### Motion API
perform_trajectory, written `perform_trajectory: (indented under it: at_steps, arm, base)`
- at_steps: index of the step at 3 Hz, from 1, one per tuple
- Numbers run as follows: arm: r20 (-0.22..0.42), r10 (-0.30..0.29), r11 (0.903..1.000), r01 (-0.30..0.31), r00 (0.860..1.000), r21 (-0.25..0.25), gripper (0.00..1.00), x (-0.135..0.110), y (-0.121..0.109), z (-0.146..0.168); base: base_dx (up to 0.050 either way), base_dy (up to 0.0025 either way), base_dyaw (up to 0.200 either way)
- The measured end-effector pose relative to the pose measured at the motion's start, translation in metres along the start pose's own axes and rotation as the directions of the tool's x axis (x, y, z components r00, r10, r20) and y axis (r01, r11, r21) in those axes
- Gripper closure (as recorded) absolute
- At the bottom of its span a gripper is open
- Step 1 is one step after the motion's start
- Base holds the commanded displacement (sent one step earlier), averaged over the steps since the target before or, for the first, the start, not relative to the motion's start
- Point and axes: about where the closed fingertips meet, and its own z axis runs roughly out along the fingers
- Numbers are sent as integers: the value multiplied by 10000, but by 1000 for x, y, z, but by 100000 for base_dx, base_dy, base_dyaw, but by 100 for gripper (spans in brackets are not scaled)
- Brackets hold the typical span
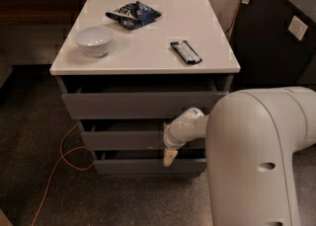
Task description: Place rxbar blueberry into middle drawer
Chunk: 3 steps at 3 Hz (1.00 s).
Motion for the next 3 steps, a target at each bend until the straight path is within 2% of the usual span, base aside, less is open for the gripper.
perform_trajectory:
  at_steps: [1,2,3]
  arm:
    - [114,-75,9997,73,9999,230,0,4,-7,7]
    - [279,-100,9993,90,9996,364,16,6,-10,15]
    - [454,-12,9990,-8,9990,441,39,7,-10,19]
  base:
    - [0,0,0]
    - [0,0,0]
    - [0,0,0]
